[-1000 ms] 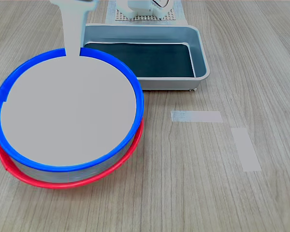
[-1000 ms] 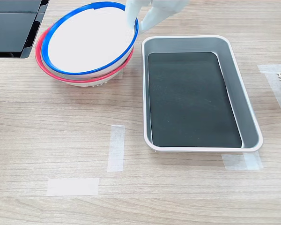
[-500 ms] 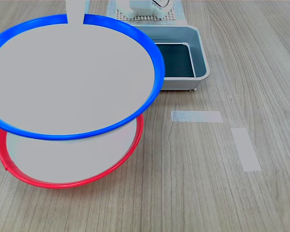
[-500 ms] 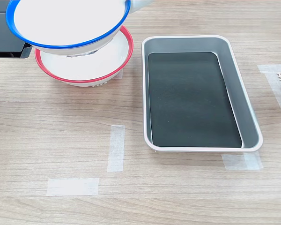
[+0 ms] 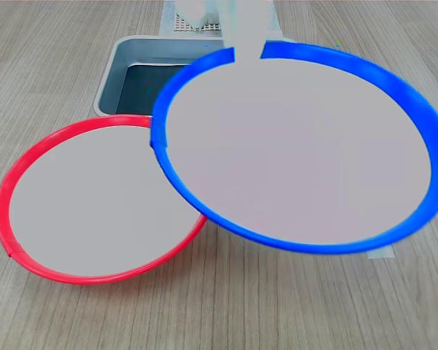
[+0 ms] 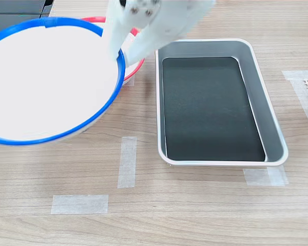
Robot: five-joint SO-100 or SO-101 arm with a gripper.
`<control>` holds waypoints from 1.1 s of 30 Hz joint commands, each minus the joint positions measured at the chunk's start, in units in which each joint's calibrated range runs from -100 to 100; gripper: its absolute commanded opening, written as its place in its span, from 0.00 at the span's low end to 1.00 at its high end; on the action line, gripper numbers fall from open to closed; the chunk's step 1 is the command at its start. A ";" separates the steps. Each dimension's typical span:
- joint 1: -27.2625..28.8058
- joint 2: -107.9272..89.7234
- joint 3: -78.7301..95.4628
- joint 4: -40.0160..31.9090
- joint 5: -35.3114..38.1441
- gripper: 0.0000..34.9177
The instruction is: Lift the stacked dish and set it down on the table.
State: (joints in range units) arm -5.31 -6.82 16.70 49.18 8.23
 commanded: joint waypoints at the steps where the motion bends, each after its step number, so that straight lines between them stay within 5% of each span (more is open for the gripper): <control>1: -3.49 2.60 -2.72 -2.09 -0.63 0.00; 9: -9.14 9.76 -1.36 -4.41 -1.86 0.00; 23: -9.98 10.27 7.75 -8.86 -0.73 0.01; 28: -9.23 10.27 10.66 -10.84 0.49 0.36; 33: -8.01 9.08 11.48 -9.19 1.61 0.47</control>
State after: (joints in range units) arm -14.60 3.75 28.22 39.07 9.26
